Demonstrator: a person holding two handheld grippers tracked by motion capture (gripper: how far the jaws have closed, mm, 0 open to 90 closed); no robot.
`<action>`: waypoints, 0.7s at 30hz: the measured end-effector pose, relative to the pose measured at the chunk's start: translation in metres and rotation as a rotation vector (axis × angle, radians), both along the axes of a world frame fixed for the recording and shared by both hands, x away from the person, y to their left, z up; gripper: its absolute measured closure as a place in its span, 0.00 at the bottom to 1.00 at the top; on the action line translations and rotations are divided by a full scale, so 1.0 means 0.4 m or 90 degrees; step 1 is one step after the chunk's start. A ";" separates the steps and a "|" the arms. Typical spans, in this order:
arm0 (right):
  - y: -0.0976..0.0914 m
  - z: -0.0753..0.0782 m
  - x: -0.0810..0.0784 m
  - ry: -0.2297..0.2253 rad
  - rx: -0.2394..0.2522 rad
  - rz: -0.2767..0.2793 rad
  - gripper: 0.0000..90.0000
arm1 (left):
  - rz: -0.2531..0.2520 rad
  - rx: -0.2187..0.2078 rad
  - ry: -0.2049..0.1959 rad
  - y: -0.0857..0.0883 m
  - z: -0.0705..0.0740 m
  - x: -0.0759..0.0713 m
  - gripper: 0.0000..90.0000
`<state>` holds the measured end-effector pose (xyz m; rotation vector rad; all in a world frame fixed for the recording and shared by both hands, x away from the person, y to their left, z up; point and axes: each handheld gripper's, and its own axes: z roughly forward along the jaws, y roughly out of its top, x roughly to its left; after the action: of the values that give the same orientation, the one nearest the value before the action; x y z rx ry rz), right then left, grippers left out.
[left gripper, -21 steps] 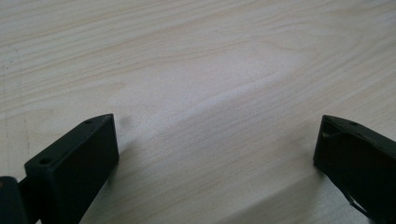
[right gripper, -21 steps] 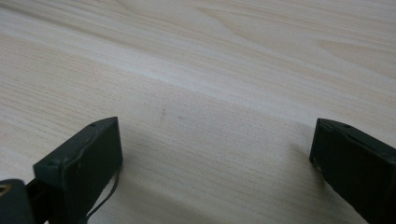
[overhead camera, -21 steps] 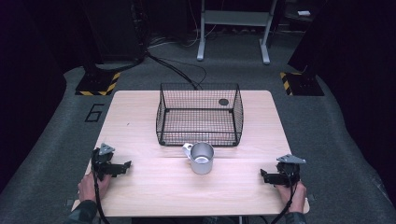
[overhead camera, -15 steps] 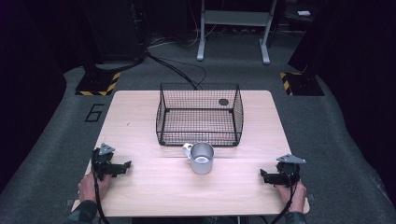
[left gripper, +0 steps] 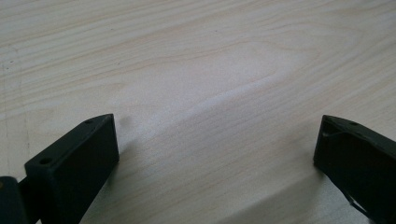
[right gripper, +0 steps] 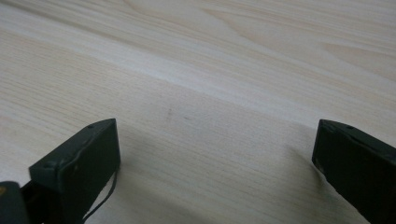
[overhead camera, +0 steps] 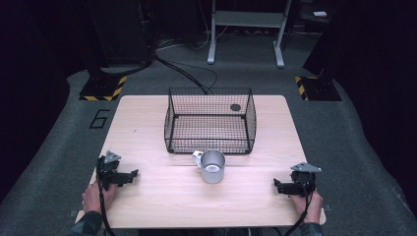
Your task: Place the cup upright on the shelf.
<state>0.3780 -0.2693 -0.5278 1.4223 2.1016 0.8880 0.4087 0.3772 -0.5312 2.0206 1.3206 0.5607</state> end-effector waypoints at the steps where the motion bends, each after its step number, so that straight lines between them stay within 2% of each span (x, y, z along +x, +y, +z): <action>1: 0.001 0.000 -0.002 -0.002 0.001 0.000 0.00 | 0.000 0.000 0.000 0.000 0.000 0.000 0.00; 6: 0.016 0.014 -0.009 -0.005 0.008 0.005 0.00 | 0.000 0.000 0.000 0.000 0.000 0.000 0.00; 11: 0.042 0.043 -0.019 -0.017 0.020 0.031 0.00 | 0.000 0.000 0.000 0.000 0.000 0.000 0.00; 16: 0.059 0.063 -0.025 -0.022 0.019 0.052 0.00 | 0.000 0.000 0.000 0.000 0.000 0.000 0.00; 17: 0.066 0.071 -0.027 -0.027 0.022 0.065 0.00 | 0.000 0.000 0.000 0.000 0.000 0.000 0.00; 21: 0.084 0.080 -0.034 -0.023 0.035 0.075 0.00 | 0.000 0.000 0.000 0.000 0.000 0.000 0.00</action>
<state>0.3646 -0.2355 -0.4959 1.3095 2.1688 1.0156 0.4087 0.3772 -0.5312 2.0208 1.3207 0.5604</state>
